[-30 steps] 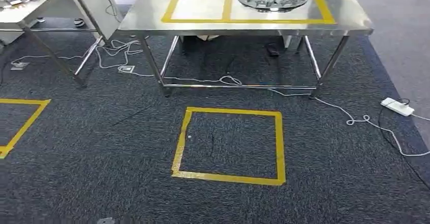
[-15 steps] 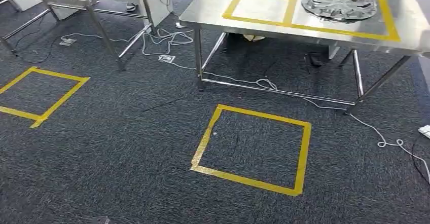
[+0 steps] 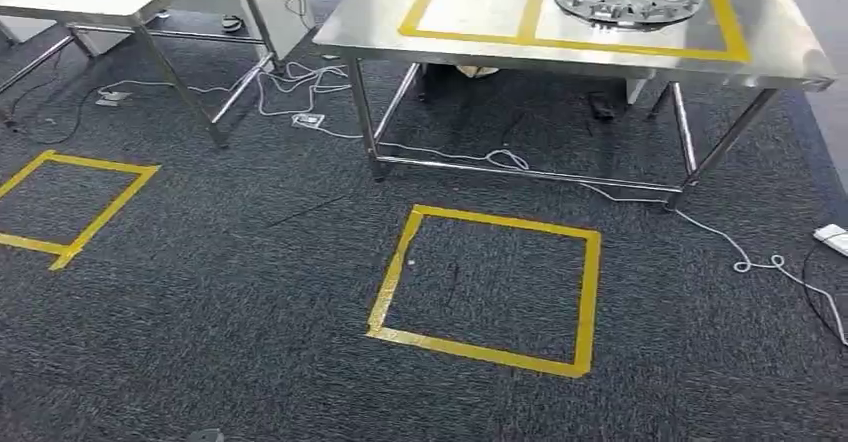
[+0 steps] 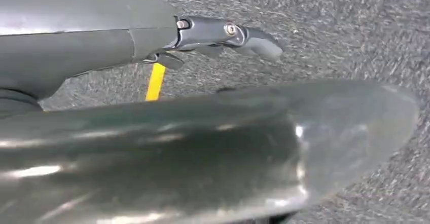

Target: Take the parts from the cabinet and place them on the table.

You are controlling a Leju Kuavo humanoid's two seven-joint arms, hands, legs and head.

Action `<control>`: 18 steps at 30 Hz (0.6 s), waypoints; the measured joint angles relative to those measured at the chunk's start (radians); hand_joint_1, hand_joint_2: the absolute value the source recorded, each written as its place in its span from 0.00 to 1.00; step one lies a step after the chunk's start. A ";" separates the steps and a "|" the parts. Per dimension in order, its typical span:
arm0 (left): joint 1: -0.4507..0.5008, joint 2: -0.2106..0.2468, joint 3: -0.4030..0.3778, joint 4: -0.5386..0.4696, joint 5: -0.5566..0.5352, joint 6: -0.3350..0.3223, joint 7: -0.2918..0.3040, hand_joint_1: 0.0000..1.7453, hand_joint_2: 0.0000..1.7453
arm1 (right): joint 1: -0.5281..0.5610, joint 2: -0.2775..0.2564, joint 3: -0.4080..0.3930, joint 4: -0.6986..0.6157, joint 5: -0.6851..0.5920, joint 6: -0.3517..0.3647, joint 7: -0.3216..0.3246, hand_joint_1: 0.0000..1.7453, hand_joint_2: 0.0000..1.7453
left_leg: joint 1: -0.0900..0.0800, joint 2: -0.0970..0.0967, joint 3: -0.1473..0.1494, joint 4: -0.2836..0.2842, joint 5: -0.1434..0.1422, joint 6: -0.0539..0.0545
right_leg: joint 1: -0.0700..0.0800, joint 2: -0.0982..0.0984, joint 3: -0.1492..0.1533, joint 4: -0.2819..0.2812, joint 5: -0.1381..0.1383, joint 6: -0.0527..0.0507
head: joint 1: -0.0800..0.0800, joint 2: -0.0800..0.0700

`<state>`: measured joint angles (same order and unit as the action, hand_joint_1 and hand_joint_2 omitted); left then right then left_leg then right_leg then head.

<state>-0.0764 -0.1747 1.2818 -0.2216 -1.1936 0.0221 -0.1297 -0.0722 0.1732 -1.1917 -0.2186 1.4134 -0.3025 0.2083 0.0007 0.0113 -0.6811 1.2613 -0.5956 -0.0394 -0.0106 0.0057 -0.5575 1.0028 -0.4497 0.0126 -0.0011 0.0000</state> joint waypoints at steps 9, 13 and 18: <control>-0.001 -0.002 0.000 0.000 0.001 0.000 -0.003 0.00 0.00 | 0.002 0.001 -0.002 0.000 0.000 -0.001 -0.010 0.00 0.00 | 0.014 -0.068 0.140 -0.269 0.129 0.017 | -0.011 0.094 -0.020 -0.001 0.017 0.047 | -0.004 0.000; -0.002 -0.003 0.001 0.000 0.001 0.001 -0.005 0.00 0.00 | 0.005 0.001 -0.002 0.000 0.000 -0.001 -0.011 0.00 0.00 | 0.013 -0.028 0.139 -0.276 0.137 0.049 | -0.008 0.015 -0.069 0.096 -0.054 0.061 | 0.011 0.000; 0.004 -0.003 0.001 0.000 0.000 0.001 -0.005 0.00 0.00 | 0.008 0.002 -0.004 0.000 -0.002 -0.002 -0.011 0.00 0.00 | -0.001 0.032 0.140 -0.275 0.135 0.054 | -0.006 0.001 -0.131 0.266 -0.105 0.059 | 0.011 0.000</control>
<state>-0.0726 -0.1774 1.2825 -0.2216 -1.1936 0.0233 -0.1350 -0.0643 0.1747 -1.1955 -0.2186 1.4115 -0.3044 0.1972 0.0001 0.0430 -0.5407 0.9862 -0.4607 0.0149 -0.0163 0.0064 -0.6885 1.2685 -0.5545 0.0716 0.0103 0.0000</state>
